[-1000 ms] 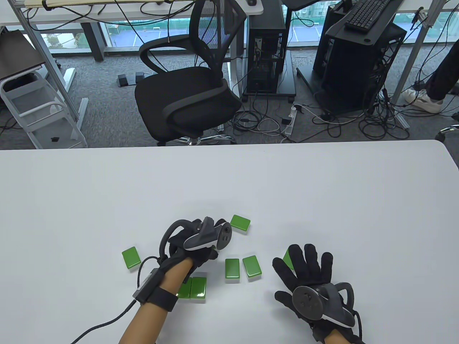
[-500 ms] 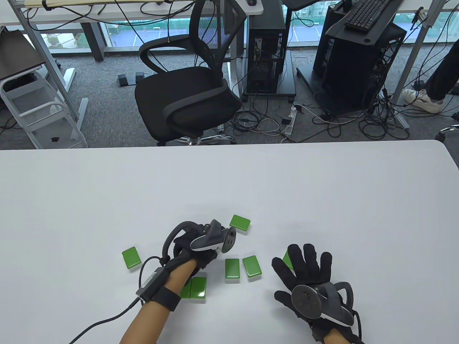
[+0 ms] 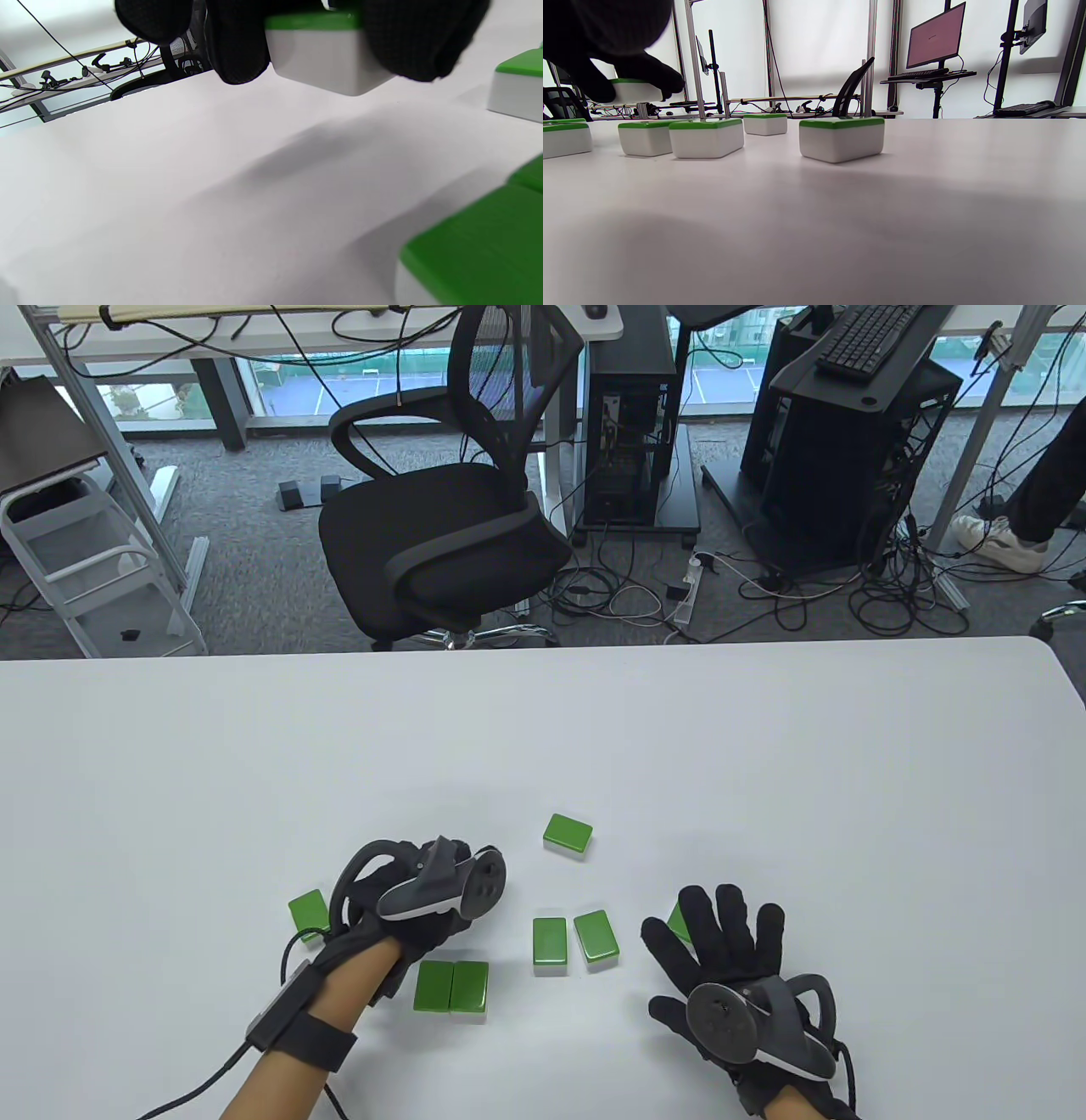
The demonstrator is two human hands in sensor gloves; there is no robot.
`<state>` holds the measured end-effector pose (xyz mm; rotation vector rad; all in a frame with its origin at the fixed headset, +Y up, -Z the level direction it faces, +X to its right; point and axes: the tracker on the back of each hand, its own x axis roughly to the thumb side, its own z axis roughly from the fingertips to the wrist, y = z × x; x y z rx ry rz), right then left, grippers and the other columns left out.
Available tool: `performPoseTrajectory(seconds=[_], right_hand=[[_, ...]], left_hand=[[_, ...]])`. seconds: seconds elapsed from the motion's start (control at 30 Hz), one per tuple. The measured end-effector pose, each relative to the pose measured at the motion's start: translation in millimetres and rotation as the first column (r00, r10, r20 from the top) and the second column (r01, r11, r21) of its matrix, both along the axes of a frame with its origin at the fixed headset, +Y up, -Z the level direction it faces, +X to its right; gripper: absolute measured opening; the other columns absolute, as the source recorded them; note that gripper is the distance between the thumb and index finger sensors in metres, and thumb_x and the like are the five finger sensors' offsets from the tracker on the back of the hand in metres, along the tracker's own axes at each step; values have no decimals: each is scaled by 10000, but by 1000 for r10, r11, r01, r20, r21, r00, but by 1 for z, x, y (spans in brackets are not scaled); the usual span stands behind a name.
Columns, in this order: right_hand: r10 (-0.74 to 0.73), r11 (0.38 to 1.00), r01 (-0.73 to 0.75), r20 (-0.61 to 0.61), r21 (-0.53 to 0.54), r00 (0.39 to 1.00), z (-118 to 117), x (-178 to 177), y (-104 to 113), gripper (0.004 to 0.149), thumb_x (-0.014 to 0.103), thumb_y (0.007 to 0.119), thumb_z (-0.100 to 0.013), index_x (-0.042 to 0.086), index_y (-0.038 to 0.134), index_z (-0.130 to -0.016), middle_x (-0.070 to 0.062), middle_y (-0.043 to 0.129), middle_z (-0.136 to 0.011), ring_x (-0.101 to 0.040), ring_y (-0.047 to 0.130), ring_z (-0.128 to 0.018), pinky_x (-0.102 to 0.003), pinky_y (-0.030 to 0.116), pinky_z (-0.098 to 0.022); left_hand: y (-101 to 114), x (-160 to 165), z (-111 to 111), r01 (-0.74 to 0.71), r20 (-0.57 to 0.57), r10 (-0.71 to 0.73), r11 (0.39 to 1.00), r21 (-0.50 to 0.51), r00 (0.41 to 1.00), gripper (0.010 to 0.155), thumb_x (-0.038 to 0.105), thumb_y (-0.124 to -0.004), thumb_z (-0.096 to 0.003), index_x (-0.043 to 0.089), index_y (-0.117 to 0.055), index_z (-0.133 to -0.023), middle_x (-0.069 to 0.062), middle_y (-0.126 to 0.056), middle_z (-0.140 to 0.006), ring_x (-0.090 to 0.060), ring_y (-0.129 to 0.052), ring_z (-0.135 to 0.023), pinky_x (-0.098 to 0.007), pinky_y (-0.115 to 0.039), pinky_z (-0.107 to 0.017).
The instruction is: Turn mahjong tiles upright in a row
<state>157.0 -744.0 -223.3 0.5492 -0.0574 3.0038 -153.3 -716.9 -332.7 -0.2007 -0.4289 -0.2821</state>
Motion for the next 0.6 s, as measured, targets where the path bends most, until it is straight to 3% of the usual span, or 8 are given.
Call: performPoseTrajectory(seconds=[0.3, 0.6], right_hand=[[21, 1000, -21, -1, -17, 1000, 0, -1, -5, 813, 592, 649, -453, 464, 43, -980, 1, -112, -1096, -391, -117, -952, -691, 44, -676], [31, 999, -31, 3, -34, 1000, -1, -2, -8, 814, 592, 649, -453, 463, 42, -979, 0, -114, -1095, -392, -117, -952, -691, 44, -675]], left_hand=[[3, -51, 58, 29, 74, -33, 998, 49, 997, 788, 506, -828, -320, 427, -476, -1021, 36, -665, -1094, -250, -843, -945, -564, -671, -719], [-22, -74, 81, 51, 71, -50, 999, -1, 996, 820, 508, -836, -312, 429, -439, -1025, 44, -674, -1088, -245, -851, -939, -557, -682, -715]])
